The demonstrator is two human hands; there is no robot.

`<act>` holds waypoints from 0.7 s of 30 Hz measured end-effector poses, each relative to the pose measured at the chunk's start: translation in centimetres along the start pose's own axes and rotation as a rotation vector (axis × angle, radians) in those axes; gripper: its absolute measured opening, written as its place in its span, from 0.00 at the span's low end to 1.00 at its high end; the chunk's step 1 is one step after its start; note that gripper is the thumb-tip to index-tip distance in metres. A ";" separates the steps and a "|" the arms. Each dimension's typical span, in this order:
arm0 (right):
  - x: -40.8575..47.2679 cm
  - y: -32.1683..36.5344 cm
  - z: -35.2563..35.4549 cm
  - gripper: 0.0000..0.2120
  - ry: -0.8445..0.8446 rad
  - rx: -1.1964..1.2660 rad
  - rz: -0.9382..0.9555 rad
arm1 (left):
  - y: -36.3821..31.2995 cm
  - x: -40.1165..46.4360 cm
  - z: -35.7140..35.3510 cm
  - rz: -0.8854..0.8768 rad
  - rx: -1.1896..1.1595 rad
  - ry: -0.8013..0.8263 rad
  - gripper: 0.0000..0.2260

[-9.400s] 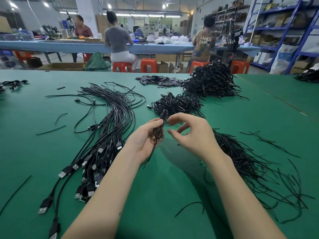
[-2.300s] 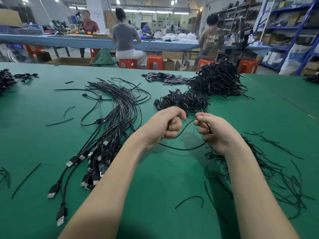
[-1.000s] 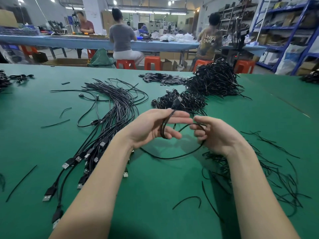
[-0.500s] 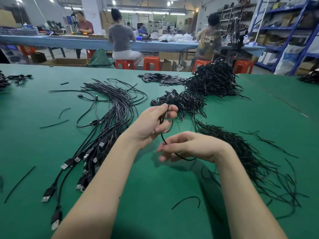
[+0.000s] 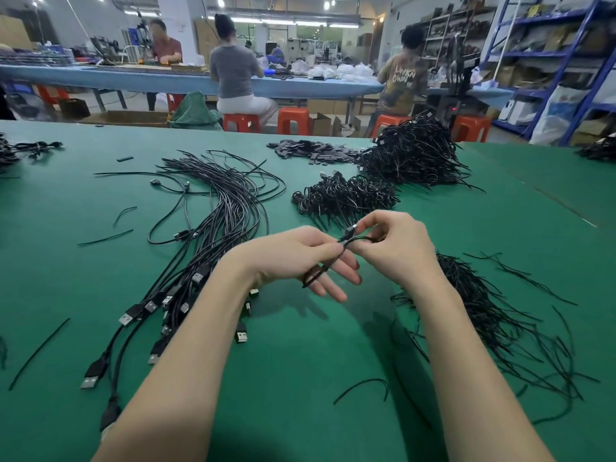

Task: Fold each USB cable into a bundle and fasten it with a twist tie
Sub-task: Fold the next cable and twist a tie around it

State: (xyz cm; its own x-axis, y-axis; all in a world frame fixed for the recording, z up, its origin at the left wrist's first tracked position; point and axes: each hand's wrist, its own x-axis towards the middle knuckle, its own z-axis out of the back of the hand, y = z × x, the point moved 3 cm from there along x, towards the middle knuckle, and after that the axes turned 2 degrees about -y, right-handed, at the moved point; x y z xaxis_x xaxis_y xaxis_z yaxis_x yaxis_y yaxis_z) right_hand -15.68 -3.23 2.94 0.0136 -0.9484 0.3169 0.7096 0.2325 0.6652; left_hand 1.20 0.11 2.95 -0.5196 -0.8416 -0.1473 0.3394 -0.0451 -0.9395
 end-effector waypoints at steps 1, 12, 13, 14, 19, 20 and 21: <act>0.0 0.4 0.1 0.05 -0.042 -0.024 0.018 | 0.1 0.3 -0.1 0.018 0.034 -0.033 0.17; -1.9 4.2 -2.3 0.06 0.580 0.672 -0.119 | 1.1 2.0 1.5 -0.170 -0.562 -0.627 0.17; -2.4 4.3 -2.8 0.08 0.682 0.673 -0.128 | 1.0 2.0 1.7 -0.206 -0.697 -0.603 0.17; -2.7 4.2 -3.2 0.11 0.757 0.660 -0.151 | 0.8 1.8 2.0 -0.244 -0.809 -0.567 0.18; -2.7 1.1 -3.7 0.21 0.743 0.354 -0.256 | 0.8 0.6 2.6 -0.264 -0.833 -0.357 0.19; -2.2 0.6 -3.3 0.20 0.674 0.290 -0.239 | 0.8 0.5 2.5 -0.240 -0.752 -0.326 0.18; -1.8 0.2 -2.8 0.19 0.602 0.237 -0.211 | 0.9 0.4 2.2 -0.214 -0.667 -0.296 0.18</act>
State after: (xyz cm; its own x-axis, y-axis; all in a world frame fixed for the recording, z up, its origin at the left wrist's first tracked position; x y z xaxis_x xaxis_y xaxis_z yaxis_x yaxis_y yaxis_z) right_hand -13.63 -2.14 0.59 0.3304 -0.9175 -0.2216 0.5675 0.0055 0.8234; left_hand 3.04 -1.51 2.70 -0.2566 -0.9646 0.0603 -0.3398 0.0316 -0.9400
